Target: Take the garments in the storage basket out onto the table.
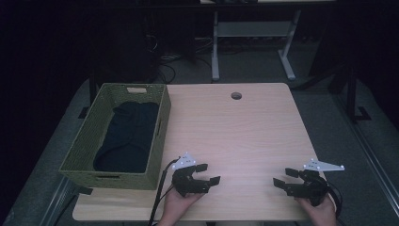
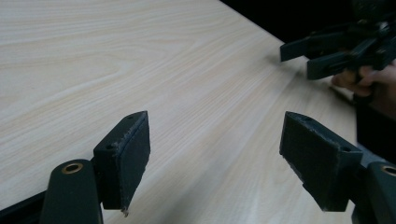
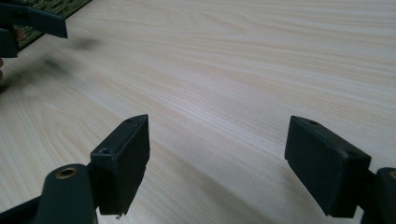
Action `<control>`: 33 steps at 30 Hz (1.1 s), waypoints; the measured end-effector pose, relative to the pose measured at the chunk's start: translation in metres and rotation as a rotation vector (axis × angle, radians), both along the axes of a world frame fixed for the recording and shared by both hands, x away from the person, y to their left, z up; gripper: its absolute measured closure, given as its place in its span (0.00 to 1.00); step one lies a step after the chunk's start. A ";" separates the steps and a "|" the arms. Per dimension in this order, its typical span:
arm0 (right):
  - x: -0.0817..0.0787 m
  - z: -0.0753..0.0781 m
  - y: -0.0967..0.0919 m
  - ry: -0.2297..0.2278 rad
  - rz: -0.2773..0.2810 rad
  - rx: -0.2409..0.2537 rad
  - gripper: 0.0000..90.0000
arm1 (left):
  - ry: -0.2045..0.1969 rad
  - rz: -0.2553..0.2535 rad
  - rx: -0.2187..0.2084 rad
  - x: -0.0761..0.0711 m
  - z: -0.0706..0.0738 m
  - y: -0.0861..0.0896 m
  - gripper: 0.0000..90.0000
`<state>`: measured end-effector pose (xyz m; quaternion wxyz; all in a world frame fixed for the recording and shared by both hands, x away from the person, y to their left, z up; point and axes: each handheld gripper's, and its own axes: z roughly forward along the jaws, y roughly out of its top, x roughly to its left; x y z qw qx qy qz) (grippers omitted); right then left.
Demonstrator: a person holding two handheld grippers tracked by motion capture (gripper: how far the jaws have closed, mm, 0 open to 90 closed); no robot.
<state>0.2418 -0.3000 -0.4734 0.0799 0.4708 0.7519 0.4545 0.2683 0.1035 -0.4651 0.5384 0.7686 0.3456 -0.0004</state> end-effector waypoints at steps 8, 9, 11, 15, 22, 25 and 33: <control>0.000 -0.001 -0.001 -0.007 0.001 0.004 0.24 | -0.002 -0.014 0.019 -0.001 0.006 -0.004 0.27; 0.001 -0.002 -0.001 -0.003 0.000 0.010 0.24 | -0.005 -0.016 0.023 -0.001 0.006 -0.005 0.27; 0.003 -0.003 -0.001 0.002 -0.006 0.018 0.24 | -0.006 -0.015 0.029 -0.001 0.008 -0.005 0.27; 0.005 -0.003 -0.002 0.006 -0.014 0.022 0.24 | -0.017 -0.026 0.041 0.001 0.018 -0.007 0.27; 0.007 -0.005 -0.006 0.002 -0.030 0.040 0.24 | -0.046 -0.034 0.040 0.006 0.039 -0.007 0.26; 0.010 -0.005 -0.006 -0.002 -0.034 0.048 0.24 | -0.052 -0.032 0.041 0.008 0.045 -0.006 0.25; 0.015 -0.005 -0.001 0.000 -0.031 0.035 0.23 | -0.052 -0.030 0.034 0.009 0.058 0.000 0.25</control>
